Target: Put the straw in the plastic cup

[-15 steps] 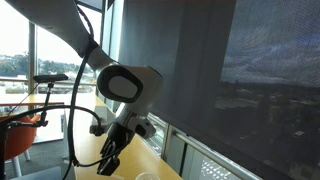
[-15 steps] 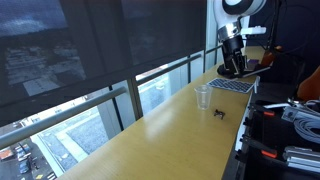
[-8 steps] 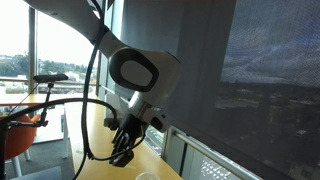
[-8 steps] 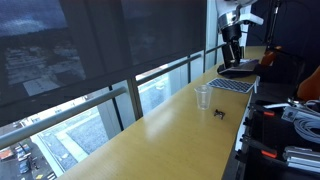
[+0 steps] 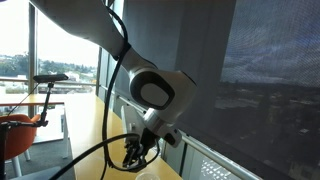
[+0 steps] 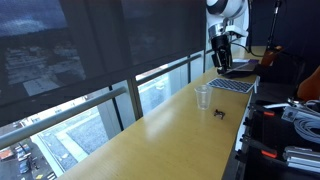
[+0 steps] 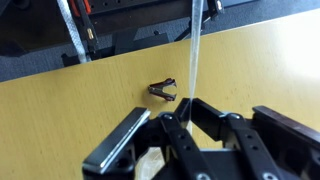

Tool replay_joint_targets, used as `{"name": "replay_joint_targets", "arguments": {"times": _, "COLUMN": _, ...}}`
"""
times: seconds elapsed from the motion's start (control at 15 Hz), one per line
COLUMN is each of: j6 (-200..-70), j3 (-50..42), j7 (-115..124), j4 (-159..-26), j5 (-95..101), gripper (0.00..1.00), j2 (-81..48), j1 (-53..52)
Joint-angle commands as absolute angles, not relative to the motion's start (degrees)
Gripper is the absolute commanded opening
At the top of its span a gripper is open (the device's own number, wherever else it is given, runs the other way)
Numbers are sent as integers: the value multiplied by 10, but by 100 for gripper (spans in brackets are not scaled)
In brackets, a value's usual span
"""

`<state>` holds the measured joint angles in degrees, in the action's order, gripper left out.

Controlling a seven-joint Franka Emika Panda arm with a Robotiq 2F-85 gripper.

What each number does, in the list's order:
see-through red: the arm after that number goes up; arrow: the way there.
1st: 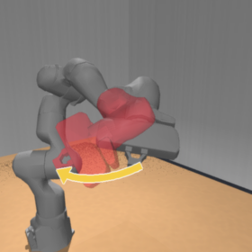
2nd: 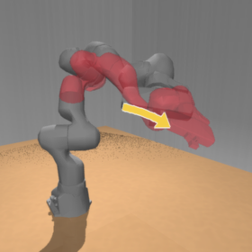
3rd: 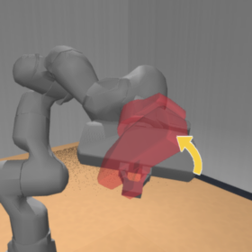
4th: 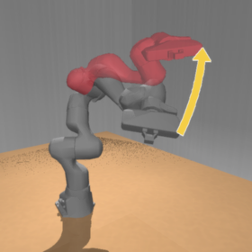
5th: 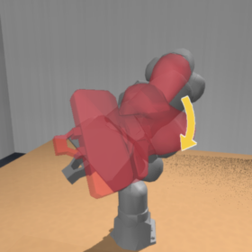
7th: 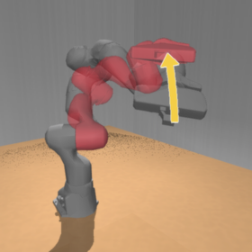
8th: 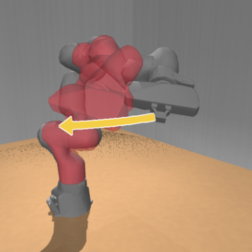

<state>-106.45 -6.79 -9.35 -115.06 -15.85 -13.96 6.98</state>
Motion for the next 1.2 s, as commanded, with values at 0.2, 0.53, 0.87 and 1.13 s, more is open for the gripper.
{"name": "replay_joint_targets", "arguments": {"times": 0.2, "j6": -1025, "j3": -44, "j7": -92, "j4": -1053, "j5": -206, "gripper": 3, "j2": -245, "j1": 90}}
{"name": "replay_joint_targets", "arguments": {"times": 0.53, "j6": -1011, "j3": -41, "j7": -84, "j4": -1009, "j5": -213, "gripper": 3, "j2": -291, "j1": 103}}
{"name": "replay_joint_targets", "arguments": {"times": 0.87, "j6": -996, "j3": -39, "j7": -74, "j4": -994, "j5": -214, "gripper": 3, "j2": -306, "j1": 111}}
{"name": "replay_joint_targets", "arguments": {"times": 1.13, "j6": -989, "j3": -34, "j7": -64, "j4": -1008, "j5": -219, "gripper": 3, "j2": -296, "j1": 107}}
